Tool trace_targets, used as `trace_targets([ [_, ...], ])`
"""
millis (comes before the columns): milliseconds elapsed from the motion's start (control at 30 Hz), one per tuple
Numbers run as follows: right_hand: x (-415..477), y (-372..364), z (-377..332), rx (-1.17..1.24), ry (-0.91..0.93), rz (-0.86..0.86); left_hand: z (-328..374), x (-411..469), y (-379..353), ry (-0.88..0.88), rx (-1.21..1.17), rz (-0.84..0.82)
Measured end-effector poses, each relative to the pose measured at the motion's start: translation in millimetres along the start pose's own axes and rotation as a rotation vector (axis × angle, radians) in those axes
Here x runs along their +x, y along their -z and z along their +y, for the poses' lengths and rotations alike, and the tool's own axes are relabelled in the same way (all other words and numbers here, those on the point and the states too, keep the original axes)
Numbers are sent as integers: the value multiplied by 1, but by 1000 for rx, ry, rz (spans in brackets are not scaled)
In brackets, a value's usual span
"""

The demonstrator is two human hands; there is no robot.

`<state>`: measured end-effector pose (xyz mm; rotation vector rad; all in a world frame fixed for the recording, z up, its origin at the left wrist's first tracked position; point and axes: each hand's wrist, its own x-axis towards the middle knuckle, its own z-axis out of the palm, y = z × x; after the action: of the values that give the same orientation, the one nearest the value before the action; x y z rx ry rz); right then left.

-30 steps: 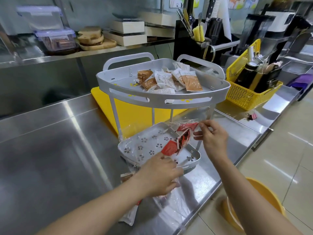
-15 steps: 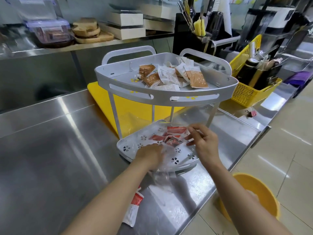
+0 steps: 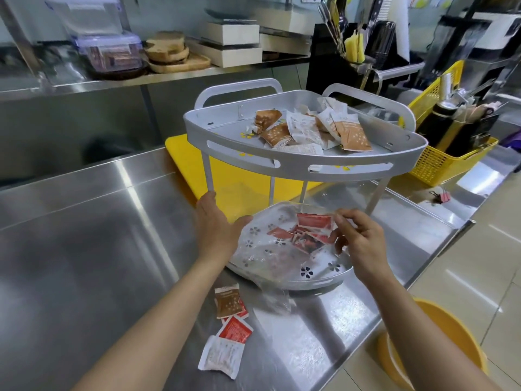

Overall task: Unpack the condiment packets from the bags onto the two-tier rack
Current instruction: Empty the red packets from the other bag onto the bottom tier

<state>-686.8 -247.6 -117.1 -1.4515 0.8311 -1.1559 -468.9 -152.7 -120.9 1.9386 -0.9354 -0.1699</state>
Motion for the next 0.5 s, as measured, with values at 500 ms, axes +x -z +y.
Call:
trace_targets([
  [500, 9, 12, 7, 535, -229, -278, -22, 2, -30, 61, -56, -671],
])
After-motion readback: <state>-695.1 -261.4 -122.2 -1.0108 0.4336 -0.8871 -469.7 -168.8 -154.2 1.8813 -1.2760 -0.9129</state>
